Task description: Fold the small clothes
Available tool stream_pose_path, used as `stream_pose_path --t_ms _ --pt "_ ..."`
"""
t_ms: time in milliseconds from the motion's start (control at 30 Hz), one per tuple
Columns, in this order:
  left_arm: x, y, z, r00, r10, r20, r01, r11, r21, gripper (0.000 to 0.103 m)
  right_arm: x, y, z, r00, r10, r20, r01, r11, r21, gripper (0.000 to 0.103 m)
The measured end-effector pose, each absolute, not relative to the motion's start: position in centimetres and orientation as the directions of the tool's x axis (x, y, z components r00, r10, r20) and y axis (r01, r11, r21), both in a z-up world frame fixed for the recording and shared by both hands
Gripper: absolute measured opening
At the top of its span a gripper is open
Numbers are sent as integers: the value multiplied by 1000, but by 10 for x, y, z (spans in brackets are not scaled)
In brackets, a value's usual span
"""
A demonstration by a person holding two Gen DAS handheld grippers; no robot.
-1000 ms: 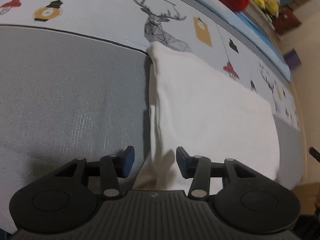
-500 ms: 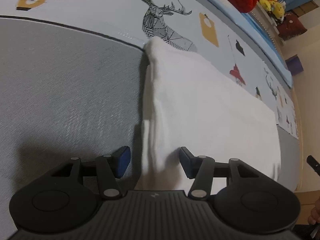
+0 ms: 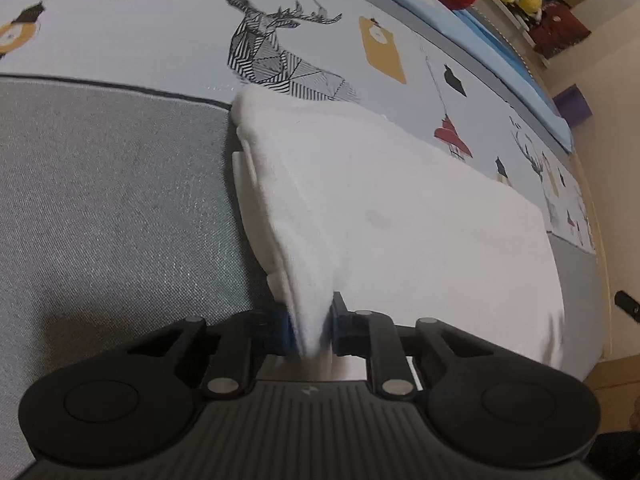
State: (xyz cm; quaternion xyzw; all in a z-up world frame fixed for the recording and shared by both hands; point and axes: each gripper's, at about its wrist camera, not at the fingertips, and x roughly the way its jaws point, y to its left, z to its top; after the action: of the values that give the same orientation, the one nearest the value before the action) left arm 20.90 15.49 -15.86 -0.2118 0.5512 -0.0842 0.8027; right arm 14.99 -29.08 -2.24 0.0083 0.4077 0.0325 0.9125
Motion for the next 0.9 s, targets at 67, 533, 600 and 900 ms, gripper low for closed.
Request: stream_pose_path --t_ms 67,533,600,900 --pt "206 156 -154 387 -372 -844 -87 896 -435 16 150 -289 -23 665 66 -744 -52 998 42 22" --pt "166 216 -91 399 171 -901 -236 969 79 14 153 -275 -19 672 89 -735 -58 996 68 22" --pt "162 228 -82 413 122 -903 -268 963 8 14 155 -275 -13 686 98 -721 -73 995 66 22" --pt "182 166 -41 531 -315 -787 -127 888 -441 13 180 -303 -1 727 98 -680 -102 994 35 22"
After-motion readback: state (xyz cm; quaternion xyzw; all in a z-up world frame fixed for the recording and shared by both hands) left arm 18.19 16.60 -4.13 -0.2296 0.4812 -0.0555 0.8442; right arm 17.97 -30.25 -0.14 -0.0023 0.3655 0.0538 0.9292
